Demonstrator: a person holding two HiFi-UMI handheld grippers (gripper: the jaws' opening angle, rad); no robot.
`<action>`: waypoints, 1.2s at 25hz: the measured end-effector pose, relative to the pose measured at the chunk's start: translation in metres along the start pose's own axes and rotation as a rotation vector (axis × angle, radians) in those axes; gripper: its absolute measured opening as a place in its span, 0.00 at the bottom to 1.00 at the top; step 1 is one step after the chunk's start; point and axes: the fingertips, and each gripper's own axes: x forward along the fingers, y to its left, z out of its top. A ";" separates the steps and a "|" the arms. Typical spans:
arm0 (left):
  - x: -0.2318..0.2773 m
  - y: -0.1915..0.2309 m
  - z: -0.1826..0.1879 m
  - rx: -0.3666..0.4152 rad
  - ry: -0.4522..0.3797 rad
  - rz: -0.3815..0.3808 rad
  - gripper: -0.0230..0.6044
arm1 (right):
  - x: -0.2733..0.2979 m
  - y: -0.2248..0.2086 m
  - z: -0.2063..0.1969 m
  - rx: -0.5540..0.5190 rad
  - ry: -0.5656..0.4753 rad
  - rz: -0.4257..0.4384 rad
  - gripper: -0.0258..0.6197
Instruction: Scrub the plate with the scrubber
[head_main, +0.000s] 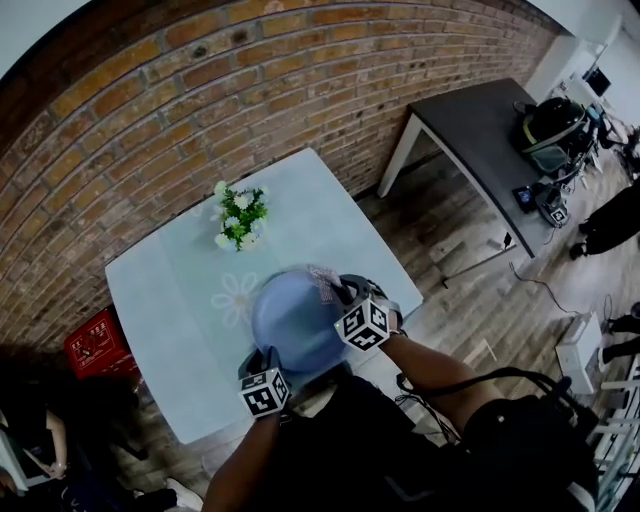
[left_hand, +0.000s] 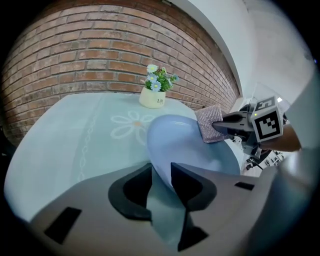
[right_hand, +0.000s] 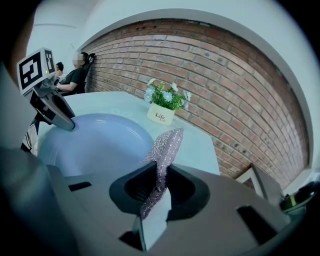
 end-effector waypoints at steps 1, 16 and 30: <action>0.000 0.000 0.000 0.004 0.004 -0.006 0.24 | -0.002 0.001 -0.002 0.007 0.006 -0.007 0.15; 0.000 -0.002 0.001 0.084 0.057 -0.113 0.29 | -0.031 0.015 -0.027 0.132 0.089 -0.124 0.15; 0.002 -0.004 0.004 0.141 0.068 -0.176 0.31 | -0.059 0.039 -0.042 0.258 0.117 -0.194 0.15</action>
